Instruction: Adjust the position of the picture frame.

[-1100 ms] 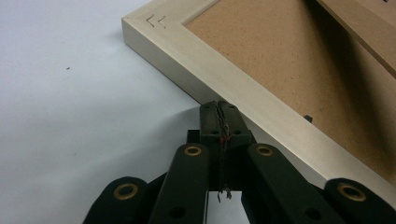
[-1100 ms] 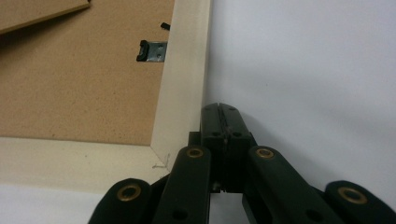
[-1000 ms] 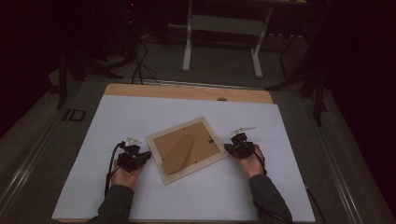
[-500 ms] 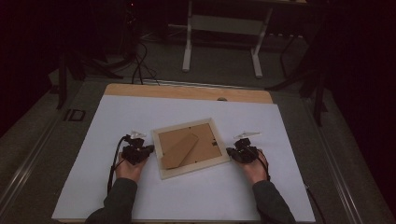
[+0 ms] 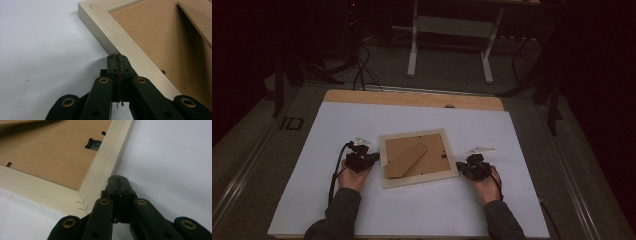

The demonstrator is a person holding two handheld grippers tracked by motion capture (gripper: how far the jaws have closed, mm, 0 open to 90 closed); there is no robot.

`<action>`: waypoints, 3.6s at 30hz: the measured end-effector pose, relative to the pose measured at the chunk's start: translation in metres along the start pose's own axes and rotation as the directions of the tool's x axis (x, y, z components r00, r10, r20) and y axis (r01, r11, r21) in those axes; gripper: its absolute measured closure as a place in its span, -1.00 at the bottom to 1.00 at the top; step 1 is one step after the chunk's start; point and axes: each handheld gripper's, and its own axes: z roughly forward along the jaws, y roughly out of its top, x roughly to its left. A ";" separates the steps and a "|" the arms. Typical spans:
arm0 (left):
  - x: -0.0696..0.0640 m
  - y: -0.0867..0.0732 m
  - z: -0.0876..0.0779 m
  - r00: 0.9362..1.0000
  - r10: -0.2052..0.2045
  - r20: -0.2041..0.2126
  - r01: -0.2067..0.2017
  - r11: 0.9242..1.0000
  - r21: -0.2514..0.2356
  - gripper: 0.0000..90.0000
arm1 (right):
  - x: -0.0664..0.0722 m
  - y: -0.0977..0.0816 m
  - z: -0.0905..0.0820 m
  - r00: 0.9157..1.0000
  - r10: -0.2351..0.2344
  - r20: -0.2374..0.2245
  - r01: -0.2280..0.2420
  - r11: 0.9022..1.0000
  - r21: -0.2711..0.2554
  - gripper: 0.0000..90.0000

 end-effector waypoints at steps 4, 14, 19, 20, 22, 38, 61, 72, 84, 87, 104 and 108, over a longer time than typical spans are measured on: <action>-0.007 -0.007 -0.008 1.000 0.021 0.021 -0.021 1.000 -0.012 1.00 | 0.002 -0.003 -0.002 1.000 -0.005 -0.001 0.005 1.000 -0.001 1.00; -0.021 -0.025 -0.023 0.996 0.075 0.041 -0.075 0.997 -0.006 1.00 | 0.007 -0.011 -0.007 1.000 0.002 -0.003 -0.002 1.000 -0.014 1.00; -0.020 -0.027 -0.023 0.998 0.044 0.050 -0.043 0.999 -0.021 1.00 | 0.011 -0.013 -0.008 1.000 0.002 0.007 -0.002 1.000 -0.015 1.00; -0.019 -0.026 -0.022 0.998 0.038 0.049 -0.037 0.999 -0.024 1.00 | 0.012 -0.013 -0.009 1.000 0.005 0.010 -0.005 1.000 -0.014 1.00; -0.019 -0.025 -0.021 0.999 0.034 0.040 -0.033 0.999 -0.026 1.00 | 0.013 -0.014 -0.009 1.000 0.005 0.014 -0.005 1.000 -0.012 1.00; -0.015 -0.006 -0.008 1.000 0.013 -0.007 -0.013 0.999 -0.031 1.00 | 0.015 -0.012 -0.008 0.999 0.030 0.035 -0.029 0.999 -0.013 1.00; -0.008 0.003 0.004 0.999 -0.028 -0.032 0.027 0.999 -0.023 1.00 | 0.016 -0.011 -0.004 0.997 0.074 0.038 -0.073 0.997 -0.038 1.00; -0.006 -0.006 -0.002 0.999 -0.031 -0.022 0.031 0.999 -0.010 1.00 | 0.018 -0.009 0.000 0.998 0.060 0.027 -0.059 0.997 -0.045 1.00; -0.017 -0.012 -0.010 0.998 0.002 -0.059 -0.001 1.000 0.013 1.00 | 0.017 -0.005 0.003 0.997 0.069 0.039 -0.068 0.997 -0.044 1.00; -0.019 -0.014 -0.012 0.998 0.007 -0.064 -0.006 1.000 0.015 1.00 | 0.016 -0.004 0.004 0.997 0.068 0.039 -0.066 0.997 -0.045 1.00; -0.008 -0.016 -0.015 1.000 -0.019 -0.009 0.019 1.000 -0.006 0.82 | 0.010 -0.003 0.003 0.998 0.040 0.047 -0.037 0.997 -0.065 0.96; -0.005 -0.015 -0.015 0.999 -0.032 -0.002 0.032 0.999 -0.019 0.73 | 0.001 -0.005 -0.007 0.997 0.068 0.044 -0.064 0.993 -0.096 0.89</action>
